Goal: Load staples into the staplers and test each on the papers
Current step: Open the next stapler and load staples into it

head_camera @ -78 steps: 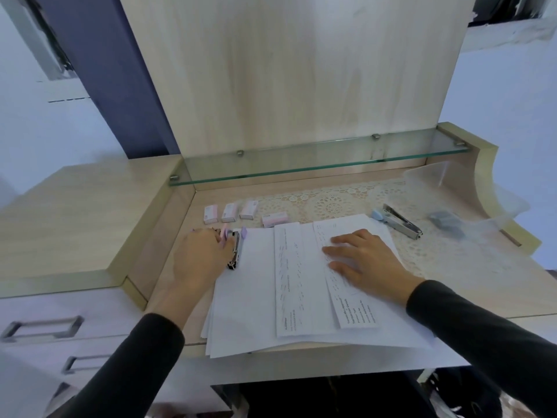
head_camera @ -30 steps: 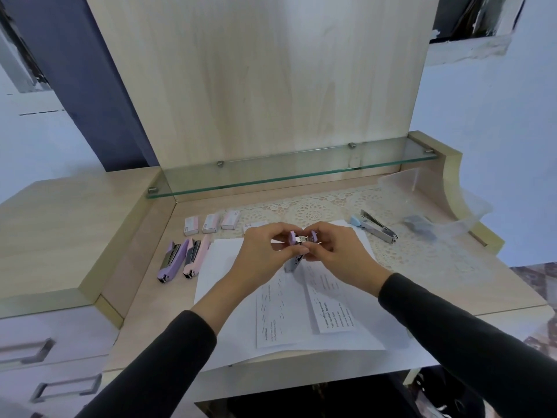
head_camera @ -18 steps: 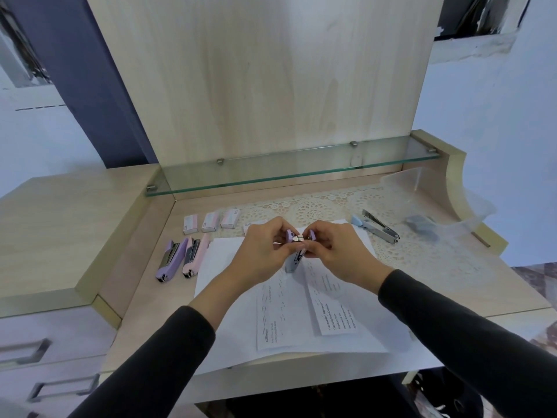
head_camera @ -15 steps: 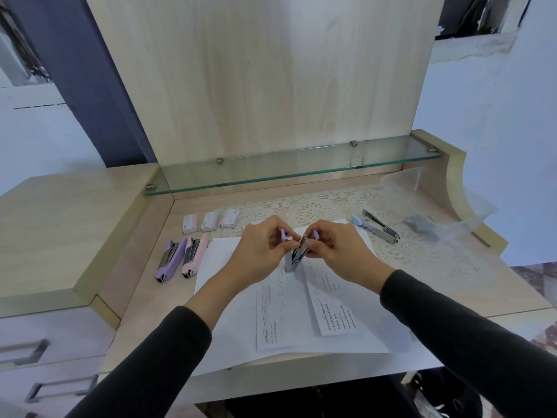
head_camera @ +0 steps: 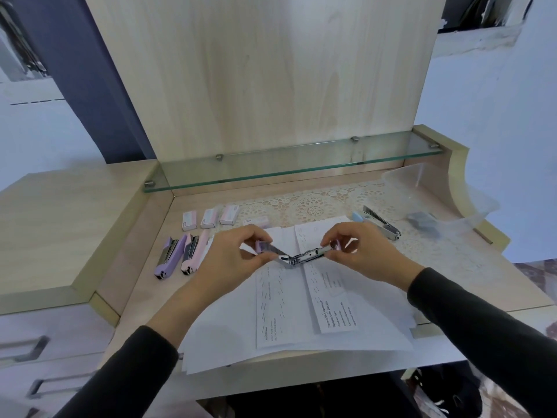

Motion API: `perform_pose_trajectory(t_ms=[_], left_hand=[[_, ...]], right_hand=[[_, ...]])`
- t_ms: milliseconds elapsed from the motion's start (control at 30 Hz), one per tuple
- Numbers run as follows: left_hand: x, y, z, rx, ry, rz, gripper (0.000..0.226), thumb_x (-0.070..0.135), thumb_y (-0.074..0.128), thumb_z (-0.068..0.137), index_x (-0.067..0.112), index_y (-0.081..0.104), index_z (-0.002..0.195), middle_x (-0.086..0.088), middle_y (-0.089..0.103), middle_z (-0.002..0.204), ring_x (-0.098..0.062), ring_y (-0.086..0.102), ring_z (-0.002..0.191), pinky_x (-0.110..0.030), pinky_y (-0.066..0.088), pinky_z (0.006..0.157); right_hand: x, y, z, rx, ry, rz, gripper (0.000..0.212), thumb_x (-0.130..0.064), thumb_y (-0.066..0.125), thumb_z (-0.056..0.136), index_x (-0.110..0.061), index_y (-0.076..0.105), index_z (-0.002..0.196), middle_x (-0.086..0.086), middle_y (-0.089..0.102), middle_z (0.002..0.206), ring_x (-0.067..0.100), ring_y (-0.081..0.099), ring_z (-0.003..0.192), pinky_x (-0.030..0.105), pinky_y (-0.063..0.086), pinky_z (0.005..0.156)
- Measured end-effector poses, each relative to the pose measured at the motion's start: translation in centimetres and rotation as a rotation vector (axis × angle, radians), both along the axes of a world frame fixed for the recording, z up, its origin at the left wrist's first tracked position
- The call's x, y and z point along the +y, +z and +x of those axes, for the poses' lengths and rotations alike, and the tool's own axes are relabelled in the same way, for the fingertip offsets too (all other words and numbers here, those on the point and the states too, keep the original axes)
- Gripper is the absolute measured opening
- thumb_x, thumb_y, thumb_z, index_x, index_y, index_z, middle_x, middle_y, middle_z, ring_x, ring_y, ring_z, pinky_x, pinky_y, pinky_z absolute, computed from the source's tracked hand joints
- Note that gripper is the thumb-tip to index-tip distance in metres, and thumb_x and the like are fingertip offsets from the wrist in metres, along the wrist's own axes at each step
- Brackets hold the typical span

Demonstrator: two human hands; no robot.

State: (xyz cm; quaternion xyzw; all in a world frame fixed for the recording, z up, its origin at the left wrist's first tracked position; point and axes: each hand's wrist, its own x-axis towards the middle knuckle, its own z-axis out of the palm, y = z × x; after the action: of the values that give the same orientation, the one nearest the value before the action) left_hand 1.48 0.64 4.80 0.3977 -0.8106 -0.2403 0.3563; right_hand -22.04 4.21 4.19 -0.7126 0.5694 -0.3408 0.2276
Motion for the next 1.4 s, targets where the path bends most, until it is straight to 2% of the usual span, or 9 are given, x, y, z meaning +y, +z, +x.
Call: perform_pose_trajectory(t_ms=[167, 433, 567, 700, 800, 967, 1167, 1300, 1400], left_hand=[[0.5, -2.3, 2.8, -0.171, 0.052, 0.007, 0.023, 0.003, 0.073, 0.074, 0.021, 0.061, 0.083, 0.010, 0.062, 0.081, -0.004, 0.055, 0.084, -0.008, 0.048, 0.068], [0.0, -3.0, 1.8, -0.358, 0.052, -0.153, 0.026, 0.021, 0.068, 0.081, 0.021, 0.061, 0.106, 0.015, 0.054, 0.097, -0.003, 0.047, 0.093, -0.007, 0.032, 0.078], [0.0, -2.7, -1.1, -0.472, -0.163, -0.255, 0.037, 0.018, 0.061, 0.086, 0.026, 0.056, 0.123, 0.003, 0.062, 0.106, -0.013, 0.052, 0.094, -0.024, 0.043, 0.079], [-0.9, -2.7, -3.1, -0.688, -0.275, -0.424, 0.061, 0.009, 0.060, 0.084, 0.040, 0.037, 0.132, -0.005, 0.057, 0.088, -0.018, 0.048, 0.069, -0.027, 0.037, 0.053], [-1.3, -2.3, -3.6, -0.812, -0.269, -0.444, 0.074, 0.006, 0.046, 0.092, 0.053, 0.010, 0.137, -0.004, 0.045, 0.096, -0.014, 0.034, 0.077, -0.027, 0.029, 0.060], [-1.5, -2.1, -4.1, -0.839, -0.275, -0.370, 0.073, 0.008, 0.037, 0.096, 0.057, -0.007, 0.129, -0.002, 0.043, 0.102, -0.013, 0.032, 0.082, -0.027, 0.035, 0.066], [-2.2, -2.4, -3.8, -0.822, -0.296, -0.368, 0.059, 0.008, 0.039, 0.095, 0.044, 0.023, 0.139, -0.005, 0.051, 0.104, -0.018, 0.042, 0.086, -0.031, 0.040, 0.071], [-2.6, -2.4, -2.9, -0.653, -0.357, -0.419, 0.047, 0.005, 0.061, 0.082, 0.025, 0.055, 0.124, -0.008, 0.064, 0.086, -0.026, 0.059, 0.073, -0.033, 0.047, 0.059], [-2.4, -3.0, -1.8, -0.519, -0.316, -0.446, 0.039, 0.017, 0.060, 0.080, 0.026, 0.058, 0.118, -0.003, 0.068, 0.092, -0.020, 0.063, 0.071, -0.029, 0.055, 0.058]], right_hand=[[0.5, -2.6, -0.4, -0.004, -0.123, -0.044, 0.020, 0.001, 0.063, 0.072, -0.018, 0.068, 0.077, -0.015, 0.060, 0.069, 0.002, 0.052, 0.060, 0.012, 0.043, 0.057], [0.1, -4.2, -0.2, -0.022, -0.178, -0.144, 0.017, -0.004, 0.072, 0.070, -0.018, 0.071, 0.079, 0.002, 0.067, 0.078, 0.017, 0.060, 0.071, 0.012, 0.043, 0.064], [0.4, -4.4, -0.3, -0.007, -0.148, -0.218, 0.016, -0.003, 0.074, 0.068, -0.013, 0.073, 0.079, 0.004, 0.069, 0.077, 0.020, 0.063, 0.069, 0.024, 0.048, 0.068], [0.2, -4.4, -0.4, 0.027, -0.118, -0.266, 0.015, -0.002, 0.076, 0.065, -0.010, 0.073, 0.077, 0.007, 0.069, 0.073, 0.019, 0.062, 0.062, 0.025, 0.048, 0.067], [0.2, -4.3, -0.5, 0.024, -0.100, -0.264, 0.012, -0.004, 0.075, 0.067, -0.010, 0.073, 0.077, 0.007, 0.069, 0.073, 0.015, 0.061, 0.063, 0.017, 0.047, 0.068], [0.2, -4.2, -0.4, 0.016, -0.113, -0.246, 0.010, -0.006, 0.075, 0.068, -0.009, 0.074, 0.078, 0.006, 0.070, 0.075, 0.011, 0.059, 0.065, 0.007, 0.044, 0.068], [0.3, -4.5, -0.3, 0.004, -0.131, -0.231, 0.009, -0.009, 0.075, 0.070, -0.009, 0.073, 0.078, 0.002, 0.066, 0.073, -0.003, 0.050, 0.062, 0.005, 0.042, 0.065], [0.3, -4.5, -0.1, -0.001, -0.149, -0.220, 0.009, -0.007, 0.074, 0.070, -0.008, 0.073, 0.079, -0.005, 0.059, 0.071, -0.008, 0.047, 0.064, 0.005, 0.041, 0.065], [0.3, -4.4, -0.1, -0.010, -0.154, -0.215, 0.009, -0.006, 0.074, 0.070, -0.008, 0.072, 0.079, -0.002, 0.061, 0.072, -0.007, 0.048, 0.065, 0.004, 0.040, 0.065]])
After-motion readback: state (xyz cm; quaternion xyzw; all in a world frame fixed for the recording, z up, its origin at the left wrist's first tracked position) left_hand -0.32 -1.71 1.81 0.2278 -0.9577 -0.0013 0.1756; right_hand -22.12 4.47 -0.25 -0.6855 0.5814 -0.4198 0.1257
